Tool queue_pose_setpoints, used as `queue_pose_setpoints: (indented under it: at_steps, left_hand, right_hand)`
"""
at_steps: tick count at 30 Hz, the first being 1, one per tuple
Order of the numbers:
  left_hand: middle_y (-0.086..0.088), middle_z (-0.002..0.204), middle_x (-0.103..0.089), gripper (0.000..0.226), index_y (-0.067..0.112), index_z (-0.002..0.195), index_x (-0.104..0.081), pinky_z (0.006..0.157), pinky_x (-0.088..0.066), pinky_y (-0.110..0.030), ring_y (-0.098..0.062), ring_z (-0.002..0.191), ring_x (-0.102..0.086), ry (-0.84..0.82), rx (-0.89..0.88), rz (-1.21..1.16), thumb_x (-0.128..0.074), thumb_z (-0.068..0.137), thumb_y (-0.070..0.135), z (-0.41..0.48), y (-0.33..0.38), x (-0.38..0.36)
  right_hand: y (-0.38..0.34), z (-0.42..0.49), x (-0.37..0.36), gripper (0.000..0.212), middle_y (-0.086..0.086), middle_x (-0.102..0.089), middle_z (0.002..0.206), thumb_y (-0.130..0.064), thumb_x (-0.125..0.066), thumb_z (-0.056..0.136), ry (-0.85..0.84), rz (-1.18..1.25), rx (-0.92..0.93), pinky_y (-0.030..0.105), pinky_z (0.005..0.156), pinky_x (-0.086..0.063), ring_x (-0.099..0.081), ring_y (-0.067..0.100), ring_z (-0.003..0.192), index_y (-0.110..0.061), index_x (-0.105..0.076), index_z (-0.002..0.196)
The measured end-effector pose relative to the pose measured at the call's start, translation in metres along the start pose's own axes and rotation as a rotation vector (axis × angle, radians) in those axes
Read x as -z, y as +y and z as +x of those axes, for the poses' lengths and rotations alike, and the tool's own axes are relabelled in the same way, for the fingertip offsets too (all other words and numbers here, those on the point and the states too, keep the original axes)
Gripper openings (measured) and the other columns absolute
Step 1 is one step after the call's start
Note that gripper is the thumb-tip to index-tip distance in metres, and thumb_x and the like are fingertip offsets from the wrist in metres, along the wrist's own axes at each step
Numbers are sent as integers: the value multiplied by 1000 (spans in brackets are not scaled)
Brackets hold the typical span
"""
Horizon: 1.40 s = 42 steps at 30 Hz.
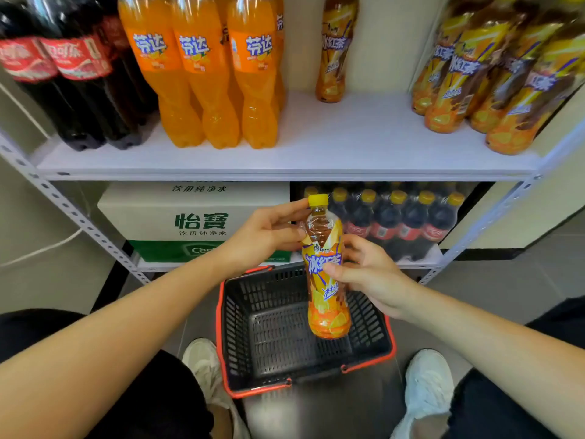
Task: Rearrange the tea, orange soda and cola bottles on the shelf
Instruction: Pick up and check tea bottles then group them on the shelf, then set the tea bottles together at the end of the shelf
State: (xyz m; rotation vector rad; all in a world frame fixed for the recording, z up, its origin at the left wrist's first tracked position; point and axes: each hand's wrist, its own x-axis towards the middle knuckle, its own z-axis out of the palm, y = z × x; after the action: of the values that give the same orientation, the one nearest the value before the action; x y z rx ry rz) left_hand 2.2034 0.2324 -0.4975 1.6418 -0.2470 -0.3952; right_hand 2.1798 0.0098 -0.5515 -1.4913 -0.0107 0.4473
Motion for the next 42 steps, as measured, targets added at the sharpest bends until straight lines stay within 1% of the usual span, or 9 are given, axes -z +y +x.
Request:
queue_pose_setpoints:
  at_steps: [4,7,12,17,21,26,30,36,42]
  left_hand:
    - [10,126,-65,67,29,136,-52,88,-57,-26,-7,102,-70,-19,33,193,-52,90,-21,-8,-27,21]
    - [-7,133,-66,54,15,141,-57,100,-53,-30,-22,108,-69,32,145,455,-63,92,-6,-10,-65,41]
    - [-6,129,-69,45,19,137,-63,99,-51,-37,-25,117,-64,32,342,821,-68,92,16,-15,-127,71]
    - [-11,154,-42,72,21,154,-39,105,-48,-50,-35,135,-49,-105,493,1170,-69,91,39,-20,-175,94]
    - [-7,166,-16,93,21,161,-24,110,-45,-46,-35,140,-46,-151,445,1085,-78,87,35,-28,-202,103]
    - [20,169,6,96,29,163,-19,105,-49,-45,-24,130,-57,-115,452,953,-78,88,35,-44,-225,112]
    - [32,164,4,93,34,162,-21,102,-52,-40,-15,122,-59,-66,423,854,-78,89,29,-49,-234,114]
    - [32,165,4,93,37,161,-22,99,-53,-43,-14,128,-55,-85,441,937,-78,87,38,-45,-229,115]
    - [11,171,-12,87,30,160,-29,109,-45,-51,-23,145,-42,-150,515,1160,-76,87,44,-32,-200,111]
  right_hand:
    - [19,15,-5,55,20,-71,120,-14,-83,74,-48,-94,-36,38,87,-60,-70,25,100,-11,-63,125]
    - [38,35,-1,48,26,-70,117,-1,-81,80,-90,-247,-78,42,91,-56,-67,24,94,-9,-65,125]
    - [85,79,5,57,17,-66,100,-5,-86,79,-207,-582,-244,35,79,-50,-59,19,80,-3,-58,128]
    - [148,114,5,50,15,-65,93,-6,-87,78,-292,-743,-361,39,78,-51,-60,24,83,-2,-61,121]
    - [189,132,5,48,12,-63,90,-4,-83,82,-358,-779,-431,31,75,-45,-56,22,81,-1,-62,125]
    - [236,144,-2,52,13,-62,102,-4,-80,85,-419,-821,-464,33,84,-47,-55,21,93,1,-58,133]
    - [260,139,-4,59,13,-66,128,-17,-81,87,-356,-845,-399,39,110,-45,-59,22,120,-8,-58,140]
    - [255,135,-1,50,10,-68,130,-44,-66,96,-226,-1161,-217,41,96,-52,-64,32,119,-24,-59,142]
    - [216,128,-6,44,11,-65,133,-38,-63,95,-397,-1431,-244,38,94,-51,-62,31,121,-24,-58,136]
